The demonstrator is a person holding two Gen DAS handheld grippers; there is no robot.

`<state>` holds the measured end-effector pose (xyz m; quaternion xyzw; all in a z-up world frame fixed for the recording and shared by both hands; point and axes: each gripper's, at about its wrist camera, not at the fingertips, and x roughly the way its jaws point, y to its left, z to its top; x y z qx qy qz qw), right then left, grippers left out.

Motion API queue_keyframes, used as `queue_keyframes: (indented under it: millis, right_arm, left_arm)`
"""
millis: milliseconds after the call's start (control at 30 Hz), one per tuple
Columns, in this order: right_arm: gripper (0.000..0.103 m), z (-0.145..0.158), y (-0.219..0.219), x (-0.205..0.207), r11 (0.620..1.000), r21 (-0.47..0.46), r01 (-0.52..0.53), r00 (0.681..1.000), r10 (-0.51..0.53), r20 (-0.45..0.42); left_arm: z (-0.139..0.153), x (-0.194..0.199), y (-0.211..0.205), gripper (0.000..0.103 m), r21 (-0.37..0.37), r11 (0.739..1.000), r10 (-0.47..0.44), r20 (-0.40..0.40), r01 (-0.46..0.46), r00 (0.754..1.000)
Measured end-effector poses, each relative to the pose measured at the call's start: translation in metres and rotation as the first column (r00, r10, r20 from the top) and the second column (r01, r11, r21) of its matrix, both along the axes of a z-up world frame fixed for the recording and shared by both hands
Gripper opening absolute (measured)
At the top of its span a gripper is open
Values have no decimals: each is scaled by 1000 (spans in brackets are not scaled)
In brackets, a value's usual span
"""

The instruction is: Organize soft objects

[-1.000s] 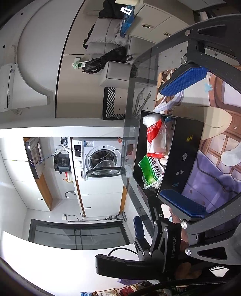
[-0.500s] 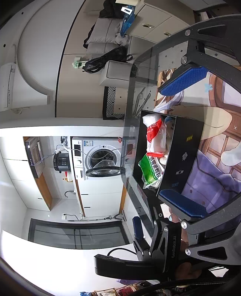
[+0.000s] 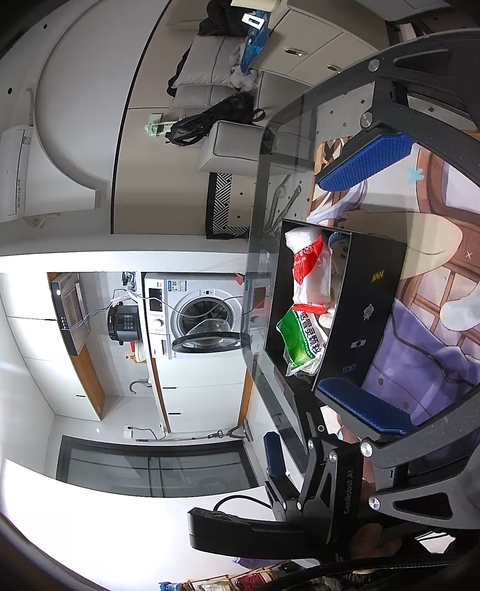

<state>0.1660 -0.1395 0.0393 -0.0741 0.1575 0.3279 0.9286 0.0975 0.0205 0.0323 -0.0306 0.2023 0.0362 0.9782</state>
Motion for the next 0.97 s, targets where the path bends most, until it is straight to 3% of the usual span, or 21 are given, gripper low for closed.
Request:
queue_keyframes:
  millis: [967]
  right_arm:
    - [103, -1, 0, 0, 1000, 2, 0, 1000, 0, 1]
  left_arm:
    - [0, 0, 2, 103, 2, 1000, 1, 6, -1, 1000]
